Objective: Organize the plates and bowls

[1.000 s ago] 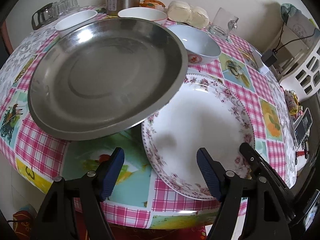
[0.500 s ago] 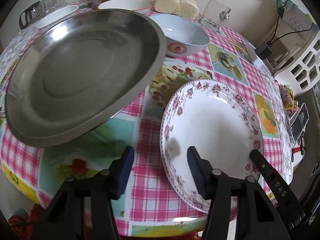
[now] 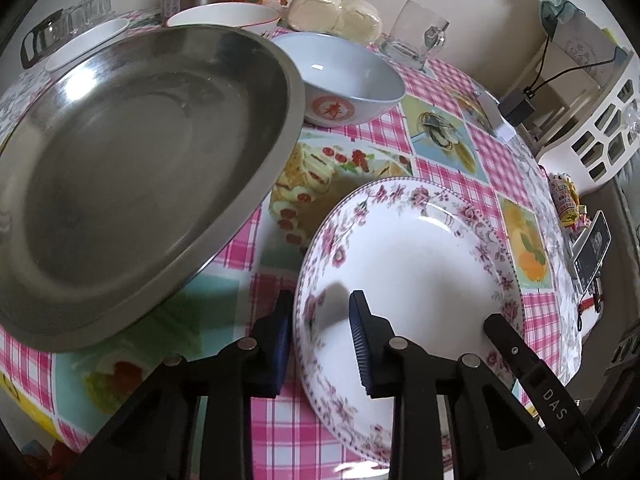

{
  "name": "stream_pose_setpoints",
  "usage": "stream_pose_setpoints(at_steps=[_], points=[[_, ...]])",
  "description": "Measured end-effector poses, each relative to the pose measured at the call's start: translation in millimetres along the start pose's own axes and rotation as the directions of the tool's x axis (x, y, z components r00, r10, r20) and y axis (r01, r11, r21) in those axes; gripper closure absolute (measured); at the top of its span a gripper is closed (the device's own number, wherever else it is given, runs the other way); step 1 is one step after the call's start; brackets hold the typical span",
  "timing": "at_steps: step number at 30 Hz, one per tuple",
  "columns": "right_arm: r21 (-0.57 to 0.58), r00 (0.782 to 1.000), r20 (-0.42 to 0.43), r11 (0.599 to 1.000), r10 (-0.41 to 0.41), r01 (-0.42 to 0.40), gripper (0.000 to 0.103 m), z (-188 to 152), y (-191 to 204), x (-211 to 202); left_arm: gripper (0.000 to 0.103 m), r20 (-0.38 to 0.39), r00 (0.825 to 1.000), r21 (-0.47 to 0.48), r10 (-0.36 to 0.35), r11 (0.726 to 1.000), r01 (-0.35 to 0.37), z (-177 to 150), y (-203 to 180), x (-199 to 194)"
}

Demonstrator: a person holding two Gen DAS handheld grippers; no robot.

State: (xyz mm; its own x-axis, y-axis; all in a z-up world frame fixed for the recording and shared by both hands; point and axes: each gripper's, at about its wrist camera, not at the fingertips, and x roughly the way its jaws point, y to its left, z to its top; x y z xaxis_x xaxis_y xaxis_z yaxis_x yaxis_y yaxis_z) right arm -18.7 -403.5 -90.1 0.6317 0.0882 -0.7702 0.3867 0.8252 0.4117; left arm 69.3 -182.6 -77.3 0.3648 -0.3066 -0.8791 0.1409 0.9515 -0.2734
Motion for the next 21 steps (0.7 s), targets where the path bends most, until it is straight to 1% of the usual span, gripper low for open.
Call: stream_pose_setpoints(at_steps=[5,10,15,21], points=[[0.020,1.000,0.011,1.000,0.011,-0.011,0.088,0,-3,1,0.074,0.026,0.999,0.042,0.020,0.999,-0.021,3,-6,4],[0.005,1.000,0.013,1.000,0.004,-0.004,0.089,0,0,-1,0.075,0.022,1.000,0.044,0.022,0.999,-0.023,4,-6,4],[0.004,1.000,0.011,1.000,-0.001,0.001,0.088,1,-3,-3,0.075,0.017,1.000,0.046,0.000,0.999,-0.001,3,-9,2],[0.017,0.999,0.030,1.000,-0.011,0.010,0.088,3,-9,-13,0.075,0.043,0.999,0.093,-0.025,0.995,0.021,4,-22,-6]])
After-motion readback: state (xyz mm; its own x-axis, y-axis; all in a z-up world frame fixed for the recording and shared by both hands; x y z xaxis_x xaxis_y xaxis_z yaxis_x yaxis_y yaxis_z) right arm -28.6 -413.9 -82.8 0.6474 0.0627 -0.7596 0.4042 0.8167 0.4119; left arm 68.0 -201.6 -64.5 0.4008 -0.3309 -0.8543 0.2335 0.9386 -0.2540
